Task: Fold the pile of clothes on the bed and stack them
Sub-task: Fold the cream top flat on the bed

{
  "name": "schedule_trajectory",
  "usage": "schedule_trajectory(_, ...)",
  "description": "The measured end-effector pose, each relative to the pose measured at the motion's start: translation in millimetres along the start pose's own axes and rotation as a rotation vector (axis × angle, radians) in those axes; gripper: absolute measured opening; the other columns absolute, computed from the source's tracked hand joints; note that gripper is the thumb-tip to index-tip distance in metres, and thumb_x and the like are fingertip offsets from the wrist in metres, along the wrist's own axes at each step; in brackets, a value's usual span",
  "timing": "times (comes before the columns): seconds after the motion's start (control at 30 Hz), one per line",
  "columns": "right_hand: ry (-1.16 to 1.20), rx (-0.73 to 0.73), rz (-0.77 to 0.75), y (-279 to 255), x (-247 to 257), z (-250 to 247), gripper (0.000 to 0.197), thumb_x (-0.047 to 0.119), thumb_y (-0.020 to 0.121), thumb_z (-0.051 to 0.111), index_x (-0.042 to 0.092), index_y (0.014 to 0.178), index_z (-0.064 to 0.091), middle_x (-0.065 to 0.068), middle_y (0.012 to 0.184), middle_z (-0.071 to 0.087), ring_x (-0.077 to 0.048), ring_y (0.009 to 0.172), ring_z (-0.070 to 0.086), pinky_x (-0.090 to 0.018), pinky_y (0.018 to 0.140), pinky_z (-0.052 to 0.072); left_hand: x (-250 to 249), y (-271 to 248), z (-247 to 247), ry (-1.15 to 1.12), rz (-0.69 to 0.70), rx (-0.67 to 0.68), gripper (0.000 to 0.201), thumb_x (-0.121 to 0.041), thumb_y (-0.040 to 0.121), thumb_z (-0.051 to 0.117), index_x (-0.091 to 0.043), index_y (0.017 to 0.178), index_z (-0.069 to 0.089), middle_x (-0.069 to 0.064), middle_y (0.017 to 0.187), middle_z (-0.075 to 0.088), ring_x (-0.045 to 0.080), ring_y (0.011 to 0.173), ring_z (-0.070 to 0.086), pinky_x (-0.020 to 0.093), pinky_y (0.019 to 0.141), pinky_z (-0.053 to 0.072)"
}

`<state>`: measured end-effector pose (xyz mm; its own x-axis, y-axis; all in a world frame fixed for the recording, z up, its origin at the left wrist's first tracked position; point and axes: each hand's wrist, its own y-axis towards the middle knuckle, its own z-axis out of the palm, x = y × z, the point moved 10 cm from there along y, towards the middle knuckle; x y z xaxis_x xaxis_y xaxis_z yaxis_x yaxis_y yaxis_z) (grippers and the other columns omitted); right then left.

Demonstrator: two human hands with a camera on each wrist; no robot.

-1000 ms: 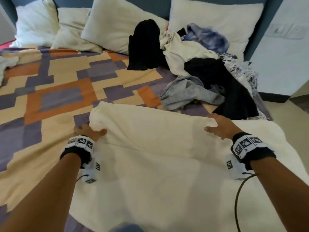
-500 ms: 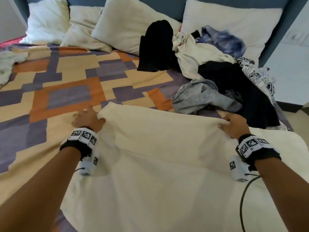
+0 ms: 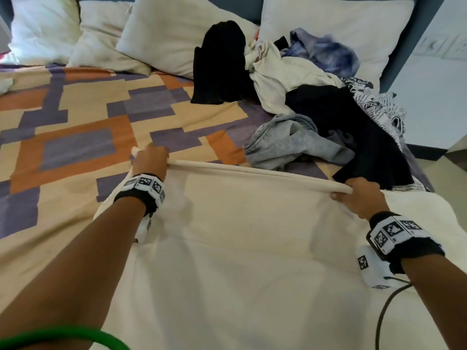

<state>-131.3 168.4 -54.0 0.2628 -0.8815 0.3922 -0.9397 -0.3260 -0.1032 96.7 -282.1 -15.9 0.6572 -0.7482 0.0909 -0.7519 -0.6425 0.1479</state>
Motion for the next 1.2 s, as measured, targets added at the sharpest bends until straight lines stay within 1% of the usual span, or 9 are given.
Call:
schedule_trajectory(0.17,0.176,-0.256,-0.005,-32,5,-81,0.014,0.023,0.084,0.073,0.012,0.083,0.064,-0.016,0.074,0.067,-0.037,0.070,0.067,-0.048,0.065,0.059,59,-8,-60,-0.414,-0.226,-0.186,0.021,0.002,0.091,0.053,0.003,0.106,0.068,0.031,0.098,0.066,0.047,0.088,0.062,0.051,0.072,0.052)
schedule_trajectory(0.27,0.189,-0.418,-0.051,-71,14,-130,0.018,0.023,0.082,0.075,0.008,0.086,0.068,-0.019,0.077,0.068,-0.037,0.081,0.064,-0.044,0.076,0.051,62,-23,-101,-0.564,-0.179,-0.279,0.023,0.003,0.088,0.058,0.000,0.107,0.070,0.029,0.104,0.066,0.046,0.093,0.061,0.050,0.077,0.051)
schedule_trajectory(0.43,0.243,-0.631,-0.159,-179,3,-161,0.023,0.021,0.079,0.080,0.000,0.082,0.071,-0.010,0.070,0.059,-0.031,0.068,0.054,-0.033,0.068,0.033,82,-93,-139,-0.654,-0.155,-0.472,0.029,0.007,0.084,0.052,-0.001,0.102,0.074,0.028,0.094,0.068,0.045,0.087,0.063,0.047,0.072,0.050)
schedule_trajectory(0.6,0.308,-0.573,-0.211,-288,-34,-112,0.022,0.015,0.074,0.085,0.001,0.086,0.072,-0.018,0.083,0.069,-0.031,0.077,0.062,-0.028,0.069,0.036,108,-188,-110,-0.629,-0.245,-0.314,0.032,0.003,0.080,0.062,-0.012,0.103,0.076,0.023,0.091,0.071,0.041,0.084,0.065,0.041,0.064,0.048)
schedule_trajectory(0.73,0.387,-0.525,-0.254,-358,-60,-81,0.019,0.000,0.072,0.082,0.005,0.087,0.072,-0.014,0.085,0.069,-0.021,0.081,0.060,-0.005,0.077,0.036,140,-274,-79,-0.888,-0.394,-0.229,0.037,0.004,0.073,0.057,-0.021,0.092,0.076,0.015,0.080,0.072,0.028,0.066,0.066,0.040,0.064,0.058)
schedule_trajectory(0.87,0.285,-0.336,-0.219,-395,-80,-37,0.021,-0.010,0.069,0.080,0.003,0.083,0.071,-0.016,0.084,0.068,-0.035,0.078,0.065,-0.025,0.071,0.040,141,-334,-31,-1.161,-0.519,0.026,0.037,0.015,0.086,0.042,-0.009,0.087,0.069,0.020,0.073,0.061,0.014,0.037,0.056,0.021,0.040,0.050)
schedule_trajectory(0.97,0.288,-0.246,-0.177,-407,-89,-16,0.020,-0.012,0.069,0.078,0.001,0.083,0.071,-0.016,0.084,0.068,-0.032,0.078,0.065,-0.029,0.072,0.039,139,-360,-3,-1.254,-0.596,0.150,0.028,0.015,0.089,0.046,0.003,0.101,0.068,0.028,0.082,0.062,0.029,0.054,0.062,0.032,0.057,0.057)
schedule_trajectory(1.07,0.247,-0.245,-0.203,-409,-88,-12,0.022,-0.013,0.071,0.075,0.004,0.085,0.072,-0.013,0.087,0.067,-0.028,0.073,0.062,-0.030,0.069,0.045,137,-375,-4,-1.267,-0.739,0.085,0.041,0.007,0.094,0.049,-0.001,0.133,0.050,0.017,0.126,0.057,0.031,0.101,0.059,0.038,0.086,0.048)
schedule_trajectory(1.2,0.281,-0.108,-0.109,-404,-93,3,0.023,-0.007,0.076,0.074,0.012,0.088,0.070,-0.008,0.096,0.062,-0.024,0.071,0.062,-0.040,0.077,0.054,130,-386,17,-1.540,-0.933,0.125,0.044,-0.018,0.103,0.038,-0.003,0.144,0.037,0.016,0.141,0.051,0.025,0.115,0.060,0.027,0.071,0.052)
